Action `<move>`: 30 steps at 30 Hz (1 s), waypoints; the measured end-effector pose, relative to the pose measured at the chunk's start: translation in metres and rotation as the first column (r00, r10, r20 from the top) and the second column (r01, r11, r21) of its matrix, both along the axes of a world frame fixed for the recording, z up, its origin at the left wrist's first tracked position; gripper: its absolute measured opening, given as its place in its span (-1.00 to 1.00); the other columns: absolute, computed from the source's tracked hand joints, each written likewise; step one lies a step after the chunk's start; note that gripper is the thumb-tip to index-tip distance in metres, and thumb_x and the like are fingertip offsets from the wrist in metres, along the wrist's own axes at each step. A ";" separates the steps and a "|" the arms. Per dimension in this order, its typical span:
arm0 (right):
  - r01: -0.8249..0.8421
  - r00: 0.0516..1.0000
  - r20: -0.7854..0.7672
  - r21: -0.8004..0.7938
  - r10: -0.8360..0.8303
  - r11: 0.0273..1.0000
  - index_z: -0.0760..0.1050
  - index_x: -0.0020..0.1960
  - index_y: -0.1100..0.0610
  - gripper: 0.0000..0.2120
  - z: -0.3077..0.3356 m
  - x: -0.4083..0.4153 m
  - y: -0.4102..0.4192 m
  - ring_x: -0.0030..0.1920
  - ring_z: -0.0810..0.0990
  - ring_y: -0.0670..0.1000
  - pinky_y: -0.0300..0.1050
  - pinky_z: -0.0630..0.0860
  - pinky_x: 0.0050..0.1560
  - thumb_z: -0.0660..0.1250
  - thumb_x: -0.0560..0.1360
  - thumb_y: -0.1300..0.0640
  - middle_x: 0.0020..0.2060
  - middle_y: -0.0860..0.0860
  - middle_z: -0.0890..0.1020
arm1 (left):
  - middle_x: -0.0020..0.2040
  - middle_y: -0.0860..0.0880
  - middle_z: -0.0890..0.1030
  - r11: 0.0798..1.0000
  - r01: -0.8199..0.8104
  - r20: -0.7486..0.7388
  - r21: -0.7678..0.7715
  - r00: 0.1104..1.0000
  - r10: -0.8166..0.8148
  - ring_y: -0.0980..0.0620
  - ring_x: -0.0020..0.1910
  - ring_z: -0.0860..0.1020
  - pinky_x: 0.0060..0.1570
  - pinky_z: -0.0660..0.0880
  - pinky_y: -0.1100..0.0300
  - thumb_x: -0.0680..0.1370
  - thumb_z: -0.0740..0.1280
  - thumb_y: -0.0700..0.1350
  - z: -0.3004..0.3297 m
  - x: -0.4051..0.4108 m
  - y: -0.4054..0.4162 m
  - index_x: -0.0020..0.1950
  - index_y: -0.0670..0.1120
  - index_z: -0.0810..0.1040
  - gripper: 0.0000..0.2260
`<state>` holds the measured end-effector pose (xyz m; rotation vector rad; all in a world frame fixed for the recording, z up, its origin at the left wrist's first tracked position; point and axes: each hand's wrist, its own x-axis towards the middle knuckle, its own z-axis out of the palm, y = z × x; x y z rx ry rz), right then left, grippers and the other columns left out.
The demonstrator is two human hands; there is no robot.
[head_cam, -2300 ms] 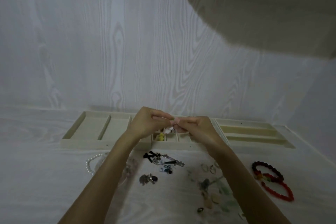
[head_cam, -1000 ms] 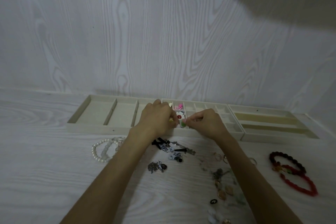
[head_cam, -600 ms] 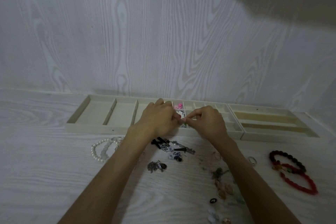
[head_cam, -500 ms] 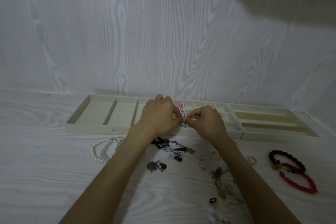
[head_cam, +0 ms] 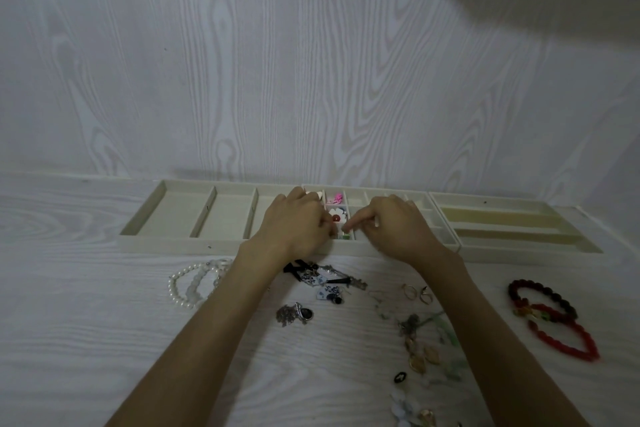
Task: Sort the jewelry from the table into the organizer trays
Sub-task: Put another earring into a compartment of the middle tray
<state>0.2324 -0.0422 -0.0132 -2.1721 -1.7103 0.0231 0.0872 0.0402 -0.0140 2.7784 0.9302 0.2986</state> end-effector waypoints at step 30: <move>-0.073 0.960 0.239 -0.286 0.145 0.956 0.63 -0.08 -0.15 -0.85 0.034 -0.008 0.032 -0.21 0.41 -0.10 -0.13 0.27 -0.03 0.49 0.36 0.01 -0.37 -0.16 0.46 | -0.07 0.06 0.36 0.997 0.056 0.021 -0.055 0.998 -0.055 0.07 -0.03 0.22 -0.01 0.18 0.17 0.59 0.11 -0.12 0.000 -0.006 0.012 0.10 0.18 0.62 -0.66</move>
